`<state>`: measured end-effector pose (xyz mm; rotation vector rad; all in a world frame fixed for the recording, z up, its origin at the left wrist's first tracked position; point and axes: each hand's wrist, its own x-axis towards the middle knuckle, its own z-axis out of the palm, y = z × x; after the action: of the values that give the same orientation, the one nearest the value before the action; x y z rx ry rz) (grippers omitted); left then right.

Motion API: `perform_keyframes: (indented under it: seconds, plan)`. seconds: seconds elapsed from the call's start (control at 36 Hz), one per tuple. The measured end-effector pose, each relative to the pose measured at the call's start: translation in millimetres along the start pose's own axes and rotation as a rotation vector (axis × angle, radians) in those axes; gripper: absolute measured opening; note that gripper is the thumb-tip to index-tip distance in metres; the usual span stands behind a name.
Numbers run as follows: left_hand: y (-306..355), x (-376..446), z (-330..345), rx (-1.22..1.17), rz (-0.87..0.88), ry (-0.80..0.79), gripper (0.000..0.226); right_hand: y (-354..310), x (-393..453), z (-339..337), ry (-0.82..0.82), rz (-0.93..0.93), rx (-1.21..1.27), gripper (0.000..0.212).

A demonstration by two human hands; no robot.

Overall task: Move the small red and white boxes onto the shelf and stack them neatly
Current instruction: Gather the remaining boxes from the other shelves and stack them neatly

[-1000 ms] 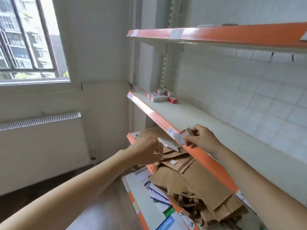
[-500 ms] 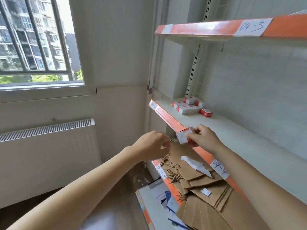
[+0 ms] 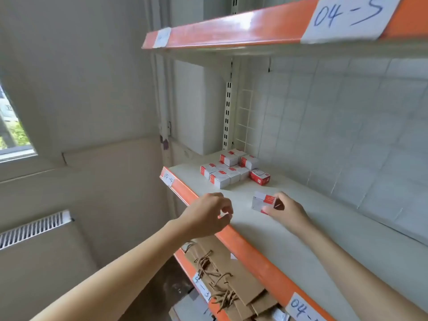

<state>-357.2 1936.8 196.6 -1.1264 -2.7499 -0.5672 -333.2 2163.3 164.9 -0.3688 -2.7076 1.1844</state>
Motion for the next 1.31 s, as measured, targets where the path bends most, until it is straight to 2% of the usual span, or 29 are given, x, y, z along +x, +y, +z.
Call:
perform_keyframes:
  seconds: [0.08,0.17,0.28,0.44,0.5,0.61,0.69,0.83,0.97,1.08,1.22,1.31]
  plan:
    - [-10.5,24.9,6.9,-0.054,0.022,-0.018,0.018,12.3,3.6,-6.0,-0.105,-0.009,0.146,0.026]
    - [-17.5,52.1,18.5,-0.133,0.063,-0.071,0.025,20.6,3.5,-13.4,-0.131,0.059,0.287,0.032]
    - [-18.2,83.0,30.9,-0.405,0.065,-0.182,0.042,32.9,5.3,-22.4,0.045,0.127,0.249,0.031]
    - [-24.7,116.9,56.4,-0.578,0.101,-0.185,0.017,39.1,-4.0,-11.2,0.305,0.096,0.223,0.02]
    - [-30.0,121.4,63.3,-0.583,0.109,-0.175,0.018,41.0,-7.0,-6.1,0.343,0.05,0.196,0.02]
    - [-40.8,123.2,69.3,-0.561,0.154,-0.184,0.044,43.3,-6.7,-5.9,0.352,0.039,0.18,0.021]
    - [-44.0,125.4,72.7,-0.502,0.179,-0.17,0.052,44.1,-5.3,-5.7,0.35,0.033,0.165,0.021]
    - [-42.9,126.8,75.9,-0.487,0.192,-0.114,0.049,45.5,-4.5,-6.1,0.357,0.013,0.132,0.023]
    - [-37.3,125.7,76.0,-0.461,0.12,-0.046,0.044,43.8,-4.2,-5.4,0.356,-0.001,0.104,0.023]
    - [-31.4,121.8,76.0,-0.382,0.193,-0.095,0.048,42.5,-5.0,-4.6,0.348,-0.003,0.089,0.022]
    - [-33.9,119.2,77.7,-0.382,0.302,-0.095,0.03,40.7,-6.0,-4.3,0.307,0.019,0.069,0.022]
    - [-33.8,119.0,76.6,-0.381,0.312,-0.071,0.014,33.9,-7.9,-3.4,0.255,0.064,-0.038,0.036]
